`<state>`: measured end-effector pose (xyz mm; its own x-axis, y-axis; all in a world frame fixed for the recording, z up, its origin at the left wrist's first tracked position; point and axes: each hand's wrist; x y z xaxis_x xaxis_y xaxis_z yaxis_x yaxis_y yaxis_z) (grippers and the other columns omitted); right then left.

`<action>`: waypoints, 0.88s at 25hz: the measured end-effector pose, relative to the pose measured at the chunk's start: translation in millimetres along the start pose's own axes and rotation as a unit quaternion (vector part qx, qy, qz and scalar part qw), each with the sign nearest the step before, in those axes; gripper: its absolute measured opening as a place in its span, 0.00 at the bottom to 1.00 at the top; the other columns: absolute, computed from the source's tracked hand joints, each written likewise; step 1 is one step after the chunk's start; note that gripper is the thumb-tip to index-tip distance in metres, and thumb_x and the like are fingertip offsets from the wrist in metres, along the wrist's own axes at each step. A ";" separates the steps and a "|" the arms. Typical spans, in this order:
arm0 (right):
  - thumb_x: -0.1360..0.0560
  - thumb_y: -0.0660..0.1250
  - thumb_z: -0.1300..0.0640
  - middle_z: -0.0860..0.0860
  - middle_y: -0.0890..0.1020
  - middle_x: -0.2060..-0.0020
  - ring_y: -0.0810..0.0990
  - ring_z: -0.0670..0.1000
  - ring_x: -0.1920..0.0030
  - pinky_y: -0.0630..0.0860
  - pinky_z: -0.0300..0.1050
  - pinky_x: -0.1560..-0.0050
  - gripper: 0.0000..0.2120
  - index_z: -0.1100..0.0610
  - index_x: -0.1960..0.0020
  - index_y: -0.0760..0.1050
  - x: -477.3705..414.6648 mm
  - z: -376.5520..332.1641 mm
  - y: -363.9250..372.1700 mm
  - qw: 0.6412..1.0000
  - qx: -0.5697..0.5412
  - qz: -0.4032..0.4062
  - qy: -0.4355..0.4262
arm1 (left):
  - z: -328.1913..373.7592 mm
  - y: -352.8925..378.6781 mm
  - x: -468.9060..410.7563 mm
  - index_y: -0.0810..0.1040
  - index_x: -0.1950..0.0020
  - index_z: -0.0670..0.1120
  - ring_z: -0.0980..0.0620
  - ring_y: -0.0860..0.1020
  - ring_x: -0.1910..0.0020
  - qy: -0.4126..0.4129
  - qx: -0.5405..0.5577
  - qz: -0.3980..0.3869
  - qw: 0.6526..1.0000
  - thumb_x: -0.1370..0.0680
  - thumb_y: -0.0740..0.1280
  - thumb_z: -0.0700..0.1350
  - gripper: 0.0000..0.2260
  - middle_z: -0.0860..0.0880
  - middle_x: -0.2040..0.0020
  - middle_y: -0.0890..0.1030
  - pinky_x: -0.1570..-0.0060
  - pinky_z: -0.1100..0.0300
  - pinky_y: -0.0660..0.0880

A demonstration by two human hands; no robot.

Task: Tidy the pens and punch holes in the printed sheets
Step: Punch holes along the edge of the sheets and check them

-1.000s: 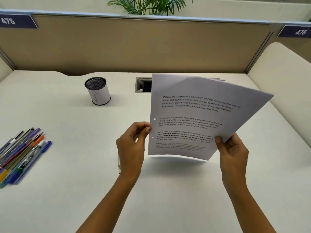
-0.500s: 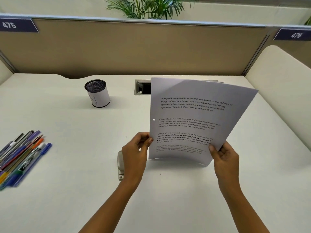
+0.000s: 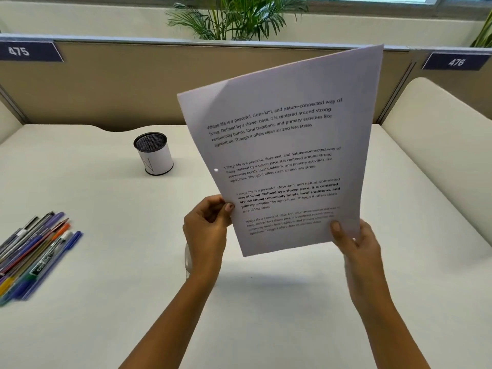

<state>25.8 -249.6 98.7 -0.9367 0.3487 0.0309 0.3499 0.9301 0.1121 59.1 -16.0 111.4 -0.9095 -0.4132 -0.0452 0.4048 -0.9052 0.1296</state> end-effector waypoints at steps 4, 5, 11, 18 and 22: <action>0.24 0.65 0.62 0.55 0.78 0.35 0.78 0.54 0.36 0.76 0.48 0.37 0.23 0.58 0.30 0.69 5.8 -0.7 24.1 0.969 -0.230 -0.081 0.046 | -6.0 10.7 10.1 0.81 0.52 0.42 0.49 0.84 0.56 -0.068 0.078 -0.003 0.995 0.24 0.67 0.33 0.06 0.46 0.56 0.86 0.56 0.57 0.82; 0.25 0.65 0.63 0.55 0.78 0.36 0.78 0.54 0.37 0.76 0.46 0.38 0.23 0.59 0.31 0.69 5.8 -0.8 28.7 0.955 -0.282 -0.067 0.063 | -8.4 11.8 12.1 0.81 0.53 0.43 0.50 0.84 0.57 -0.093 0.097 0.008 0.991 0.24 0.67 0.33 0.07 0.47 0.58 0.86 0.56 0.59 0.82; 0.24 0.64 0.67 0.52 0.83 0.42 0.81 0.50 0.42 0.79 0.43 0.43 0.16 0.57 0.38 0.76 3.8 1.9 37.6 0.966 -0.255 -0.004 0.035 | -17.7 1.8 13.5 0.81 0.52 0.44 0.51 0.84 0.56 -0.096 0.099 -0.020 0.990 0.24 0.66 0.32 0.09 0.50 0.57 0.86 0.51 0.55 0.82; 0.24 0.66 0.67 0.48 0.85 0.49 0.82 0.50 0.44 0.78 0.43 0.40 0.13 0.56 0.43 0.79 -11.8 -11.7 7.7 0.993 -0.096 0.038 -0.050 | 16.4 -50.7 -47.3 0.80 0.49 0.48 0.55 0.82 0.53 0.046 0.073 -0.024 0.996 0.25 0.69 0.35 0.10 0.54 0.55 0.86 0.49 0.61 0.79; 0.25 0.67 0.68 0.41 0.86 0.56 0.83 0.42 0.52 0.77 0.32 0.49 0.12 0.52 0.50 0.80 -23.4 -22.6 -6.3 0.991 -0.044 0.062 -0.111 | 26.9 -52.2 -50.0 0.81 0.51 0.54 0.58 0.82 0.54 0.128 -0.085 -0.073 0.985 0.27 0.71 0.33 0.15 0.58 0.55 0.85 0.51 0.67 0.77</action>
<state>45.3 -266.2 119.7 -0.8579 0.4853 -0.1688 0.4503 0.8683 0.2079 80.9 54.6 133.5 -0.9143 -0.2690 -0.3027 0.3011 -0.9514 -0.0641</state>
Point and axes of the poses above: each hand's wrist, its own x-axis away from the middle knuckle, its own y-axis out of the palm, z = x × y
